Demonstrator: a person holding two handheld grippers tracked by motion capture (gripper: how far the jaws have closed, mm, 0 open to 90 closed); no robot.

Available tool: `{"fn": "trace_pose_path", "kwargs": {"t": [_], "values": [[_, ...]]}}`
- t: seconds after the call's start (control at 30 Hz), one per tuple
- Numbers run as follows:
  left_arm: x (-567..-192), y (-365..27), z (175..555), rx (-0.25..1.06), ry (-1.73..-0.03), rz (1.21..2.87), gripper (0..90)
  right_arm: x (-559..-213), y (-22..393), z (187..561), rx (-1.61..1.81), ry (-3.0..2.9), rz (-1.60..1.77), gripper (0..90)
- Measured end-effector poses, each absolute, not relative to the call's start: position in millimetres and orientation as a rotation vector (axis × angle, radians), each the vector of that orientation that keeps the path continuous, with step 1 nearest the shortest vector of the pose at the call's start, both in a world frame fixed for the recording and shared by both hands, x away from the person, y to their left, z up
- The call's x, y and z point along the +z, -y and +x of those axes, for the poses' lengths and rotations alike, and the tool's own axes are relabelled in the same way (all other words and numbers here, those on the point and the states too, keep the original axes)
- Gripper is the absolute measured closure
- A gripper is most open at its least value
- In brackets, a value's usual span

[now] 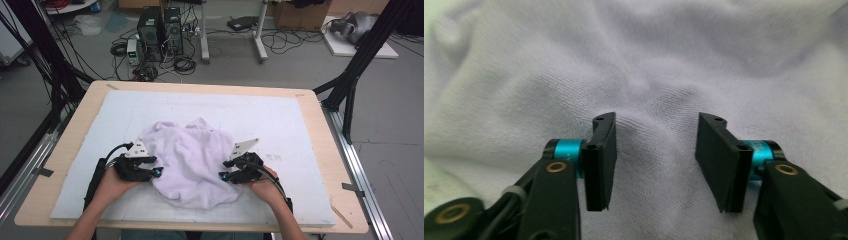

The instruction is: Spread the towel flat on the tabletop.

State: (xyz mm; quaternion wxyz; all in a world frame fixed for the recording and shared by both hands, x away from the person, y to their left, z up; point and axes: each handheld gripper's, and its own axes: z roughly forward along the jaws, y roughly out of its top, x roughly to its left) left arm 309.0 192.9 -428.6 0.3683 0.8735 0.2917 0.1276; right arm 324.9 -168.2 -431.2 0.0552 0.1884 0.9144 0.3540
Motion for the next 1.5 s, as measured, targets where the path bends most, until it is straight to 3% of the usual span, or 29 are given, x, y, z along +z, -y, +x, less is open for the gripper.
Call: {"fn": "trace_pose_path", "kwargs": {"t": [0.13,0.2,0.37,0.77,0.8,0.87,0.93,1.03,1.17,1.3,1.4,1.5], "values": [[-434.7,-191.2,307.3,0.324,-0.734,2.239,72.6,-435.8,170.2,325.6,1.139,-2.834,0.551,85.6],[-432.8,-190.5,304.6,0.336,-0.717,2.246,81.6,-434.9,171.0,324.6,1.131,-2.834,0.521,87.7],[-426.1,-191.3,292.9,0.345,-0.684,2.234,85.0,-429.5,177.7,313.3,1.17,-2.847,0.486,88.4],[-408.7,-198.9,242.7,0.327,-0.574,2.234,85.5,-414.6,208.2,244.6,1.247,-2.852,0.45,88.4],[-406.8,-200.1,239.7,0.329,-0.568,2.231,84.7,-413.4,208.4,240.4,1.247,-2.862,0.432,88.1],[-403.3,-202.5,239.3,0.335,-0.572,2.226,73.5,-408.3,208.8,235.4,1.277,-2.85,0.418,86.1],[-399.5,-205.1,244.5,0.349,-0.597,2.206,60.9,-402.0,209.4,238.2,1.31,-2.812,0.426,77.2],[-397.6,-205.7,256.5,0.374,-0.627,2.178,52.9,-393.6,207.9,251.9,1.29,-2.748,0.469,67.6],[-404.8,-203.3,279.5,0.398,-0.687,2.166,48.8,-393.2,197.4,282.5,1.232,-2.692,0.53,56.5],[-419.8,-199.2,297.1,0.405,-0.752,2.222,48.5,-408.4,187.2,311.9,1.13,-2.687,0.585,51.5],[-429.2,-197.1,303.3,0.372,-0.769,2.267,51.9,-424.8,182.1,323.9,1.101,-2.744,0.623,55.1],[-434.2,-195.7,303.1,0.339,-0.754,2.268,65.5,-435.7,177.7,323.6,1.054,-2.807,0.583,71.6]]}}
